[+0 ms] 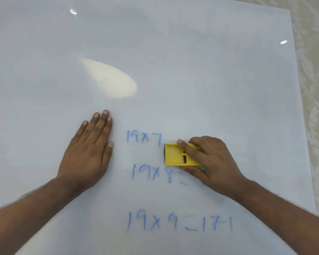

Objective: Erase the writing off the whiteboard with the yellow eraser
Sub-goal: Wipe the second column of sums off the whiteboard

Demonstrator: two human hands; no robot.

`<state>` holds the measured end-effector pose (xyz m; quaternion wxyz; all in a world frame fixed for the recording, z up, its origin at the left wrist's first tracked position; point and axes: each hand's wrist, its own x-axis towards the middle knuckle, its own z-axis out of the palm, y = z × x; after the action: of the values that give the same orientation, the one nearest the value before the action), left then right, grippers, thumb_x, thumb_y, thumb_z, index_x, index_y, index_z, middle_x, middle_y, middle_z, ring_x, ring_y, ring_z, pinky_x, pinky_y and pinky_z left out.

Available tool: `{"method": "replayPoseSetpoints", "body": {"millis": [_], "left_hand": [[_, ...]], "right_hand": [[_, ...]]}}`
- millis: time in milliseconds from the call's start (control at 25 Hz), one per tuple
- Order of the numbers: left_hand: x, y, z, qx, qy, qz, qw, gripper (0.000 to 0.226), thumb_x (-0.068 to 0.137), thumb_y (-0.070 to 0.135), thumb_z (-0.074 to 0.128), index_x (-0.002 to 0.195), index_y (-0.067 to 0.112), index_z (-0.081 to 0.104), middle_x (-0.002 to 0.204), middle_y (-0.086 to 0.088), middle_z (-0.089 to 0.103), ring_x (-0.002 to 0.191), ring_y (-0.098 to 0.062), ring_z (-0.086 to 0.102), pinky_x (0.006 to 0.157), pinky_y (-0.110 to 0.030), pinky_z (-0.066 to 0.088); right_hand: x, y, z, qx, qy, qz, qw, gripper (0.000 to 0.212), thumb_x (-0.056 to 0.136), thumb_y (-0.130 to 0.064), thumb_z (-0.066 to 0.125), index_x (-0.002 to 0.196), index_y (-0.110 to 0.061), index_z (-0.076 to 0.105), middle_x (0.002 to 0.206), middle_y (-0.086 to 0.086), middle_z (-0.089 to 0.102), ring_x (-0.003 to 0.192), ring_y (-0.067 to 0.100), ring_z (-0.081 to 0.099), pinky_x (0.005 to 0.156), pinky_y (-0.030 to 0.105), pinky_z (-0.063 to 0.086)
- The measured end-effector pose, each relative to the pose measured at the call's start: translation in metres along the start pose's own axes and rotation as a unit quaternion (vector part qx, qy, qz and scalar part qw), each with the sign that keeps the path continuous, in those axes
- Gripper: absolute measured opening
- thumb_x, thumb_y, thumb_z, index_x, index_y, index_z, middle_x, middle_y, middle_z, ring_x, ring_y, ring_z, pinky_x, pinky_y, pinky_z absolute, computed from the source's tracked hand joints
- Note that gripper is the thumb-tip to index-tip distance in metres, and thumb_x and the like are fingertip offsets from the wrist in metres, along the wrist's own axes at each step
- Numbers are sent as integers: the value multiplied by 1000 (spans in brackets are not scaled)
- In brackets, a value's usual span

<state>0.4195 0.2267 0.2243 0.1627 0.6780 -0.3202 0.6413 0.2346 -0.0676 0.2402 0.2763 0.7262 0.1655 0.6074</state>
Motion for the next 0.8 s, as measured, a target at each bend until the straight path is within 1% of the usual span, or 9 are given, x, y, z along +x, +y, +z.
{"method": "replayPoseSetpoints", "body": {"millis": [80, 200, 320, 440, 520, 640, 680, 720, 800], "left_hand": [[-3, 0, 1, 2, -1, -1, 1000, 60, 105, 31, 23, 160, 5, 18, 170, -6, 14, 158, -19, 10, 129, -39, 9], [-5, 1, 2, 5, 3, -1, 1000, 60, 106, 30, 23, 160, 6, 18, 170, -5, 13, 158, -19, 10, 129, -39, 8], [-6, 0, 3, 3, 5, 2, 1000, 60, 106, 30, 23, 160, 6, 19, 170, -5, 14, 158, -19, 10, 129, -39, 8], [-10, 1, 3, -1, 6, 4, 1000, 59, 106, 30, 24, 160, 6, 20, 170, -6, 15, 158, -19, 10, 129, -39, 9], [-14, 1, 2, 0, 4, 8, 1000, 59, 106, 30, 24, 160, 6, 20, 170, -6, 15, 158, -20, 11, 129, -39, 9], [-19, 0, 1, 1, -1, 13, 1000, 59, 106, 31, 23, 160, 6, 20, 170, -7, 14, 158, -21, 11, 128, -40, 10], [-20, 0, 1, 1, 0, 13, 1000, 59, 106, 31, 23, 160, 6, 19, 170, -7, 14, 158, -21, 11, 128, -40, 10], [-22, 1, 1, 2, 1, 12, 1000, 59, 106, 31, 23, 160, 6, 19, 170, -7, 14, 158, -20, 11, 128, -40, 10], [-24, 2, 2, 4, 4, 10, 1000, 59, 106, 30, 24, 160, 6, 19, 170, -6, 14, 158, -20, 11, 128, -40, 11]], "right_hand": [[2, 12, -5, -18, -3, -4, 1000, 56, 96, -51, 50, 141, -18, 49, 114, 8, 59, 100, 29, 56, 87, 38, 40], [26, 16, -3, -20, 31, 73, 997, 57, 94, -51, 51, 139, -16, 52, 114, 11, 60, 101, 33, 58, 87, 39, 39], [52, 0, 7, -4, 53, 130, 990, 57, 91, -50, 52, 139, -18, 53, 116, 9, 60, 105, 30, 56, 87, 38, 37], [42, -23, 15, 3, 47, 111, 993, 57, 93, -50, 51, 141, -20, 50, 117, 8, 58, 105, 30, 55, 88, 38, 37], [25, -33, 15, 9, 23, 66, 998, 56, 95, -50, 50, 142, -21, 48, 117, 7, 58, 104, 29, 55, 89, 38, 37], [15, -20, 3, -4, -17, -8, 1000, 56, 95, -50, 53, 142, -20, 48, 114, 7, 59, 100, 28, 56, 87, 38, 40], [18, -13, 1, -13, -20, -11, 1000, 56, 95, -50, 53, 142, -19, 49, 114, 8, 60, 99, 29, 57, 85, 39, 41], [24, -7, -1, -17, -14, 3, 1000, 56, 95, -50, 52, 141, -18, 50, 114, 9, 60, 99, 31, 58, 85, 39, 41], [45, -5, 1, -14, 19, 69, 997, 57, 94, -50, 50, 140, -17, 51, 114, 11, 60, 100, 33, 58, 85, 39, 39]]}}
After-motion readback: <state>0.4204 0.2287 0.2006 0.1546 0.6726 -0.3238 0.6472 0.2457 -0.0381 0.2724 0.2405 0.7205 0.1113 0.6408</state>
